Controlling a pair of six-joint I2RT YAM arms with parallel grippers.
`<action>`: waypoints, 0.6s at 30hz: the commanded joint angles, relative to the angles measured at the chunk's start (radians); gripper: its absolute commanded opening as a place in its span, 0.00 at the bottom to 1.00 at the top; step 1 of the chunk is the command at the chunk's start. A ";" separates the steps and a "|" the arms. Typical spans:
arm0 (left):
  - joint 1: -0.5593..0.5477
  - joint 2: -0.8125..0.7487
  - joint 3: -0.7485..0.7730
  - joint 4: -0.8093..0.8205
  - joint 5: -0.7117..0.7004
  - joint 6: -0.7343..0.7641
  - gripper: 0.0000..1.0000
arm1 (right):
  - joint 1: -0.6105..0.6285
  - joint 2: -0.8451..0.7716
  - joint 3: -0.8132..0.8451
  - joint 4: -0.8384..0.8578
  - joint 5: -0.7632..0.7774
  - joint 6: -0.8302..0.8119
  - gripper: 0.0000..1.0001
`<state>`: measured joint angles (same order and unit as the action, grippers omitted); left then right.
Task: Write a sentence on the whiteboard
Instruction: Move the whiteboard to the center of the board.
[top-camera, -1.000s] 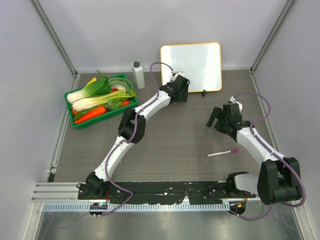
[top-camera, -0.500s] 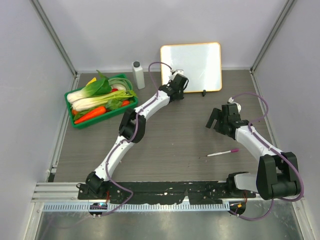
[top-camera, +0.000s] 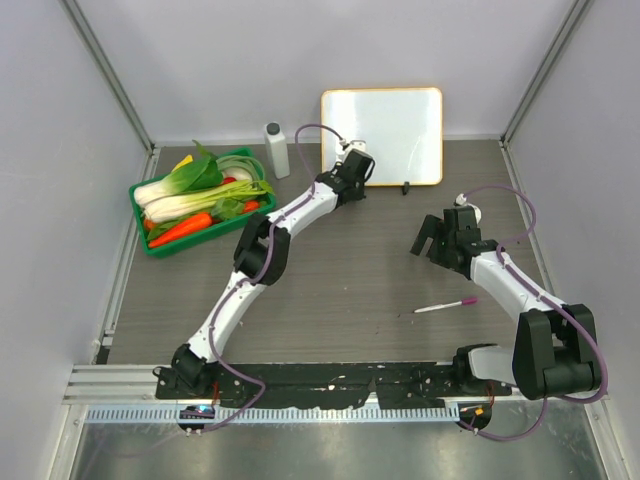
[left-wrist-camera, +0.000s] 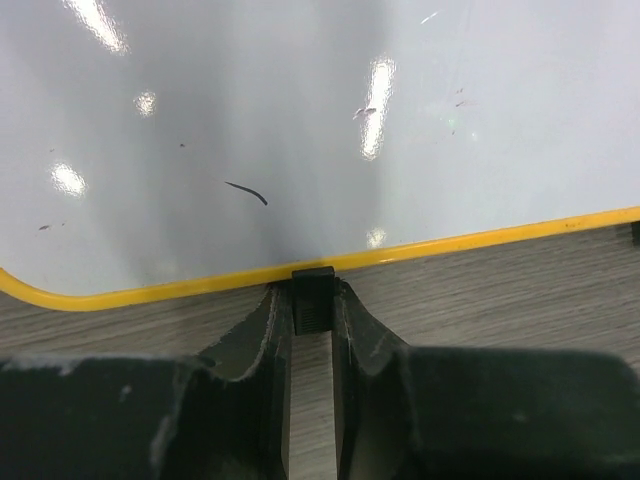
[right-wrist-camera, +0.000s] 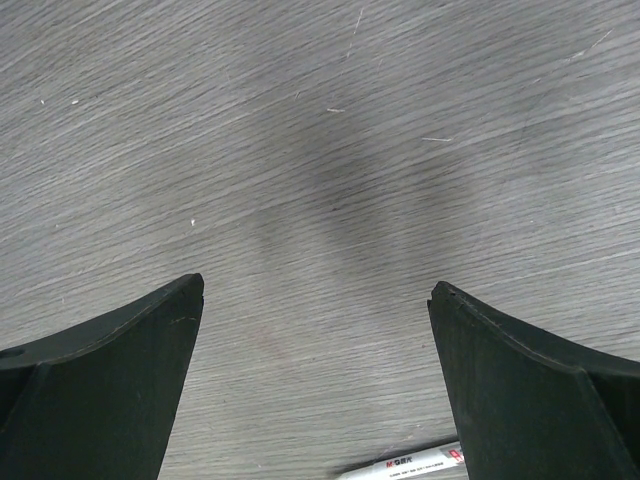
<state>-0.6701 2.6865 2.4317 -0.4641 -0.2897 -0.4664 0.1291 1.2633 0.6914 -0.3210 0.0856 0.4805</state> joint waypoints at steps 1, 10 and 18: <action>0.001 -0.100 -0.123 -0.061 -0.017 0.012 0.00 | 0.006 -0.033 0.020 0.023 -0.004 0.003 0.99; -0.062 -0.266 -0.446 -0.021 -0.074 -0.008 0.00 | 0.006 -0.091 0.004 -0.016 0.000 0.021 0.99; -0.121 -0.408 -0.730 0.025 -0.100 -0.063 0.00 | 0.004 -0.205 -0.032 -0.058 -0.009 0.038 0.99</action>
<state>-0.7483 2.3394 1.8317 -0.3420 -0.3908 -0.4961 0.1291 1.1244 0.6727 -0.3546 0.0818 0.4999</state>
